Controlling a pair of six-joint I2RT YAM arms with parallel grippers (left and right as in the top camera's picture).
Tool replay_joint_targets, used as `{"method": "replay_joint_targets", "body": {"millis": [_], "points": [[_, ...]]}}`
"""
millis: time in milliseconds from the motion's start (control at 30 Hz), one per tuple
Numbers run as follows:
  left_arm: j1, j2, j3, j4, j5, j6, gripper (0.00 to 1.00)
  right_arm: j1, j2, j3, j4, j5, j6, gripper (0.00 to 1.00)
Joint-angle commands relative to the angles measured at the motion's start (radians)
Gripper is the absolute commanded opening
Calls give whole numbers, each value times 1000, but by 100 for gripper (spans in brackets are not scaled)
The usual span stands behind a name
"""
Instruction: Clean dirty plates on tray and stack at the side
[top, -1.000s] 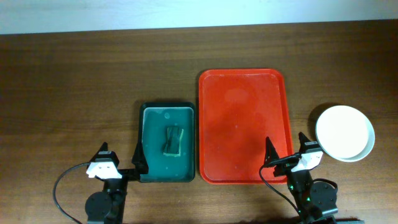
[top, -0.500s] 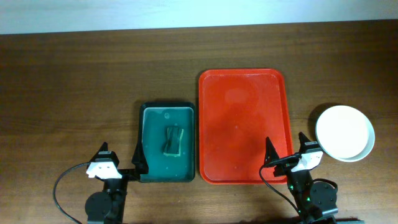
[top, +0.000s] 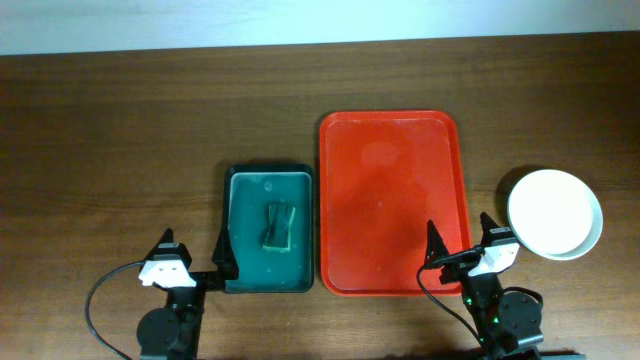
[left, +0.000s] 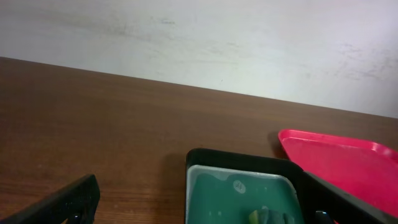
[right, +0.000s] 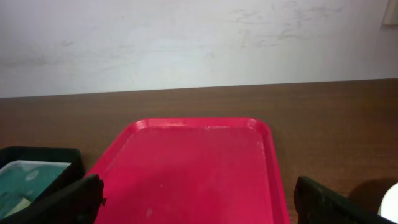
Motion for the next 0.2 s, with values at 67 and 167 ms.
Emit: {"method": "replay_joint_targets", "body": {"millis": [67, 167], "points": [[-2, -7, -2, -6, 8, 16, 100, -6, -5, -8, -3, 12, -1, 98], [-2, -7, -2, -6, 8, 16, 99, -6, -5, -8, -3, 12, -1, 98]]}}
